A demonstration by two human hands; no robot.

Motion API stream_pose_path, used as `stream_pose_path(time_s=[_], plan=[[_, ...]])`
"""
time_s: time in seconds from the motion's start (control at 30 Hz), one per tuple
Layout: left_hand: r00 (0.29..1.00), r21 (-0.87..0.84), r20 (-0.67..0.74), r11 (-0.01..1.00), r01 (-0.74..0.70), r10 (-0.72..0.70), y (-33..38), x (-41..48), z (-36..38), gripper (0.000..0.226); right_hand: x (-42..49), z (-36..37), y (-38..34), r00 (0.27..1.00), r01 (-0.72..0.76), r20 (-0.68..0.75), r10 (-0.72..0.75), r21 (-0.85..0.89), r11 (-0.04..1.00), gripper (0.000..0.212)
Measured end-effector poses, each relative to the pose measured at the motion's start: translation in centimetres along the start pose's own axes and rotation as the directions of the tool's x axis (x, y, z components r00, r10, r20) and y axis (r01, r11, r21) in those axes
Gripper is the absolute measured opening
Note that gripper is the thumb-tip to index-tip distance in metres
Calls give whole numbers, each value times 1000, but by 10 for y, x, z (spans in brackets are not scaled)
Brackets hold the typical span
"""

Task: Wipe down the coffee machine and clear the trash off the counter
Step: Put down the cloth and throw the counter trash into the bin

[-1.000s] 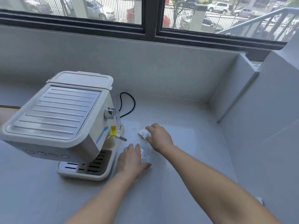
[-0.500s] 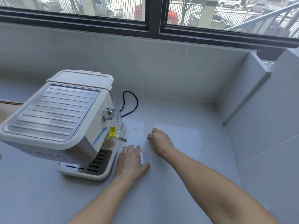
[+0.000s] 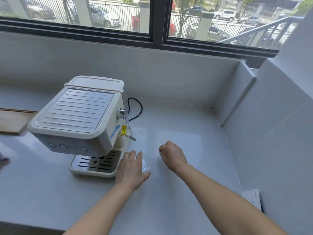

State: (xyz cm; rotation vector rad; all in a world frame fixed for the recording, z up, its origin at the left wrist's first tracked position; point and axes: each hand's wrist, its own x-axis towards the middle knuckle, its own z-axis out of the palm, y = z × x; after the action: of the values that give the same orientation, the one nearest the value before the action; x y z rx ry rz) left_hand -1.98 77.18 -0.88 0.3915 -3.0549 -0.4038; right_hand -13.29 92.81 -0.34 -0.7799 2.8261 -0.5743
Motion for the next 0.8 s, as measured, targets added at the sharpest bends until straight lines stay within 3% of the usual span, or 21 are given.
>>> stream_pose_path(time_s=[0.43,0.8], plan=[[980,-26,30,980,-195,196,-66,-98,-35,75,-124,18,-94,968,-198,-145,204,51,979,21],[977,-82,-23,973,-214,213,-96,-182,-42,78,-200,44,-143,967,-230,-84,238,98,968,26]])
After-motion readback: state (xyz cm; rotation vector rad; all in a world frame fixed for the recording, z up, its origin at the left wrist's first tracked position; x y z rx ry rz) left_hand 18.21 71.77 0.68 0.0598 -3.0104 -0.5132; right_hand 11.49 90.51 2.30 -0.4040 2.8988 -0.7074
